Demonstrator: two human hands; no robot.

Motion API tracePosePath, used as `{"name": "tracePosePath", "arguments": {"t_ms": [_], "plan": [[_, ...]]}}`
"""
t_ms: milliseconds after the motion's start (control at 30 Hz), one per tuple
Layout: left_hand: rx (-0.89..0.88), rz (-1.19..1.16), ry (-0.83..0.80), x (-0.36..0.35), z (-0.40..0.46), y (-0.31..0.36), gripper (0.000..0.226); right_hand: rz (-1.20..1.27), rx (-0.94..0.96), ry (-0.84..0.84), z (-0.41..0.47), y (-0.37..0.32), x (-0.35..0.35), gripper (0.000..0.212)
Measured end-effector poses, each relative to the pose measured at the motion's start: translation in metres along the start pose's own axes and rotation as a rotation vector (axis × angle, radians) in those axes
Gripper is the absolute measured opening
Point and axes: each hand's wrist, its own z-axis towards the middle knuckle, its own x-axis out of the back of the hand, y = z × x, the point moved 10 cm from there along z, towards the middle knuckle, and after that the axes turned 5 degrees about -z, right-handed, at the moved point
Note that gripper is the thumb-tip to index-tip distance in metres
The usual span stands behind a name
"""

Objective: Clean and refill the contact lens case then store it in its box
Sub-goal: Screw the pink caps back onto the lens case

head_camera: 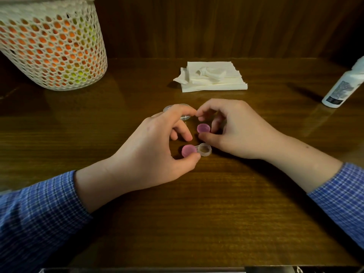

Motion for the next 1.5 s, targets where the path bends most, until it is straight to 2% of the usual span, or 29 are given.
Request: {"name": "tracePosePath", "arguments": {"t_ms": [400, 667, 733, 1000, 1200, 1500], "plan": [[-0.028, 0.038, -0.023, -0.001, -0.001, 0.001, 0.034, 0.004, -0.053, -0.057, -0.013, 0.008, 0.023, 0.031], [-0.056, 0.056, -0.066, -0.003, -0.001, 0.007, 0.005, 0.319, 0.019, -0.05, -0.026, -0.006, 0.025, 0.022], [-0.055, 0.049, -0.078, -0.004, 0.0, 0.007, 0.004, 0.373, 0.042, -0.041, -0.029, -0.01, 0.02, 0.022], [-0.04, 0.016, -0.071, 0.001, 0.001, 0.006, 0.011, 0.306, 0.099, -0.041, -0.03, -0.019, 0.018, 0.008], [-0.008, 0.026, -0.079, 0.001, 0.001, 0.004, 0.011, 0.188, 0.135, -0.133, -0.032, -0.022, 0.003, 0.011], [-0.02, 0.028, -0.084, 0.001, 0.002, 0.005, 0.01, 0.094, 0.159, -0.16, -0.033, -0.021, -0.002, 0.016]]}}
